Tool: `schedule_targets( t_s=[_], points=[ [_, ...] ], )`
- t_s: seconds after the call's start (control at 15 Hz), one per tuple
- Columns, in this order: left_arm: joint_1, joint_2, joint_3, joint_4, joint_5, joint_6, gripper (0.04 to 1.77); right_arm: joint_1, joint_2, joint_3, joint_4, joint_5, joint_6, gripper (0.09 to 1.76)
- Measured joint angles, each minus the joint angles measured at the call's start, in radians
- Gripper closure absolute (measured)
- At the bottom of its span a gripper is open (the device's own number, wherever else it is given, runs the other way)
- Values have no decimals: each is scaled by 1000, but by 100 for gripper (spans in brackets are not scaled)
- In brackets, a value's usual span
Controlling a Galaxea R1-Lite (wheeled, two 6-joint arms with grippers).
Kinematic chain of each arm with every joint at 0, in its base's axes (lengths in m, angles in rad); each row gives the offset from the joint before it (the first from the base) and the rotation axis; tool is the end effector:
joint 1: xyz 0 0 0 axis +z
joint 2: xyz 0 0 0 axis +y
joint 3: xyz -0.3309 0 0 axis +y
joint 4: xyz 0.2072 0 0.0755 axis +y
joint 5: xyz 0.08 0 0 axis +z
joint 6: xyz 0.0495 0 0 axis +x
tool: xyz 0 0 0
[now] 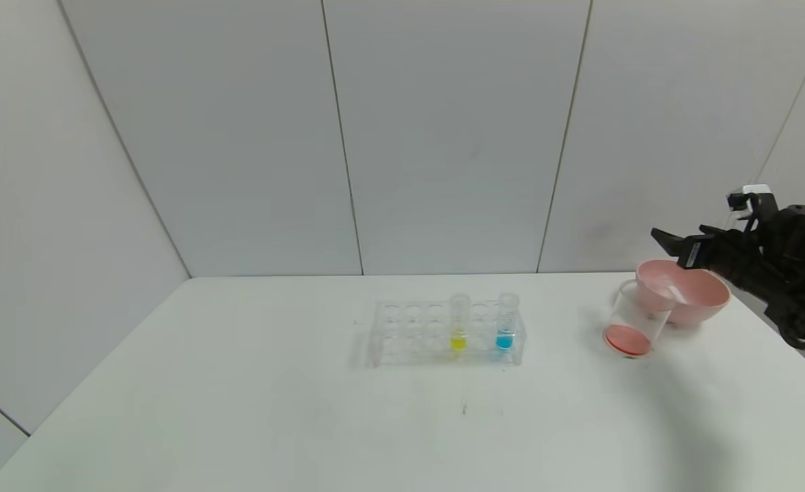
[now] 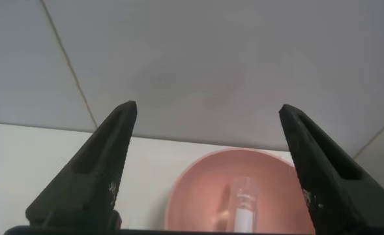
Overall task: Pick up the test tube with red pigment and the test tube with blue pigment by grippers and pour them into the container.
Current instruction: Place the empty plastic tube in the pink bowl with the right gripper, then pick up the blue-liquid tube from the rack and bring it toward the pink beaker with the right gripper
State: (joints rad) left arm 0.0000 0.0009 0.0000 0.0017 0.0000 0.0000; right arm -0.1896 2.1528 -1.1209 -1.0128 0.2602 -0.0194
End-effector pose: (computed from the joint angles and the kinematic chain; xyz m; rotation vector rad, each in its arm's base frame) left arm 0.0059 0.0000 0.0753 0.0000 0.0026 0.0000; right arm 0.4746 -0.0781 0.1349 -0.0151 0.0179 0.0708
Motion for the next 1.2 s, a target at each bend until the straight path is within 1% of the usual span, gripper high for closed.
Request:
schedule_targets(
  t_s=[0.2, 0.33, 0.53, 0.67, 0.8, 1.0, 1.2],
  points=[
    [0, 0, 0, 0, 0, 0, 5, 94, -9, 27, -23, -76, 1, 24],
    [0, 0, 0, 0, 0, 0, 5, 164, -20, 73, -58, -125, 2, 22],
    [0, 0, 0, 0, 0, 0, 5, 269, -60, 201, -128, -181, 23, 19],
    [0, 0, 0, 0, 0, 0, 5, 350, -95, 308, -178, -246, 49, 18],
    [0, 0, 0, 0, 0, 0, 5, 430, -126, 412, -246, -331, 68, 17],
    [0, 0, 0, 0, 0, 0, 5, 556, -149, 547, -408, -492, 76, 16],
    [0, 0, 0, 0, 0, 0, 5, 679, -151, 617, -458, -649, 79, 15]
  ],
)
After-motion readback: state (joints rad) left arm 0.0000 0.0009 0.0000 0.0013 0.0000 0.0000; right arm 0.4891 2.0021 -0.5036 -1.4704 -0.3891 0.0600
